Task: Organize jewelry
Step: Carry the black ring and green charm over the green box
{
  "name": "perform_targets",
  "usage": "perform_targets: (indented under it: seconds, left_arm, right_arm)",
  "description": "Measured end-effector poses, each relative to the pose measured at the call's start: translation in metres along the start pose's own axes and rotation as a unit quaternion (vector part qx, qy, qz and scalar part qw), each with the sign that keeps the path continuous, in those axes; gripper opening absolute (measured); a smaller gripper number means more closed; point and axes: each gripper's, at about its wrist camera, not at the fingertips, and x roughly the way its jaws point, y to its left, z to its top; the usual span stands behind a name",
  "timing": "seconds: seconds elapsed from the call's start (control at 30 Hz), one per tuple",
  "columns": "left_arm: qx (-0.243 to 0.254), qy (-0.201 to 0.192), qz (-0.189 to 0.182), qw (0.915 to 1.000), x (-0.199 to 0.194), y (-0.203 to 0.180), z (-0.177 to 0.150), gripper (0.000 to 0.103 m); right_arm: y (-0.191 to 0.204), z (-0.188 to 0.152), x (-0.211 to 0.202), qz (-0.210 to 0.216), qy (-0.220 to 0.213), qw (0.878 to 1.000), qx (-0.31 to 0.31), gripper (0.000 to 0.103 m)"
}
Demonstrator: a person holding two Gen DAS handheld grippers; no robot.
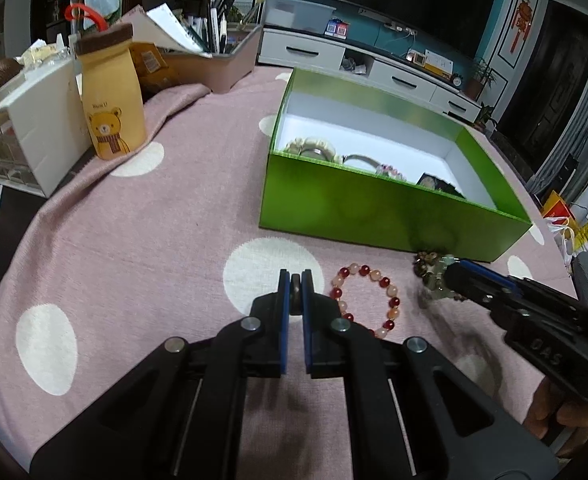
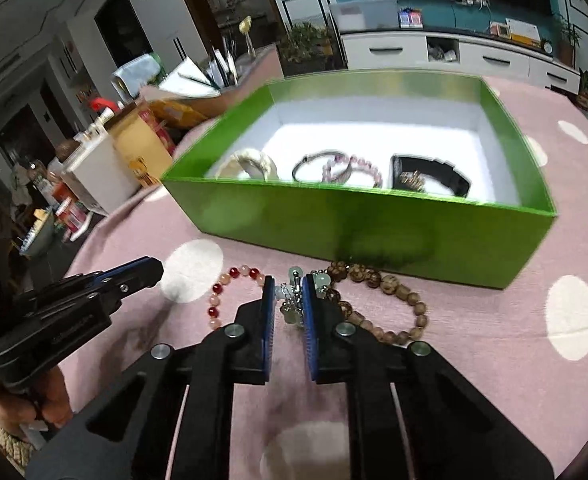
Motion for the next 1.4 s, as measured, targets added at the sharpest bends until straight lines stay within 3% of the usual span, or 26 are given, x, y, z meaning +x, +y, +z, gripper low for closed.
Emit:
perform_targets:
  seconds: [0.43, 0.83, 1.17, 1.4]
  left_arm:
    - [0.016, -0.029, -0.012, 0.9994, -0.035, -0.021, 0.018, 0.005]
    - [0.054, -0.072, -0.024, 0.9956, -0.068, -0.057, 0.061, 0.005]
    - [0.075, -0.095, -0.037, 0.992, -0.075, -0.088, 0.112, 0.005]
    - [0.077, -0.078, -0.058, 0.9922, -0.056, -0.103, 0.142, 0.005]
  right_arm:
    - [-0.007, 0.023, -0.088, 0.058, -0.099, 0.993, 0.009, 0.013]
    - [-0.012, 0.068, -0.145, 0.05, -0.175, 0.983, -0.018, 0.013]
    - [-0.027, 0.093, -0.153, 0.022, -0.188, 0.982, -0.023, 0.013]
    - [-0.045, 0.112, -0.135, 0.019, -0.166, 0.986, -0.012, 0.013]
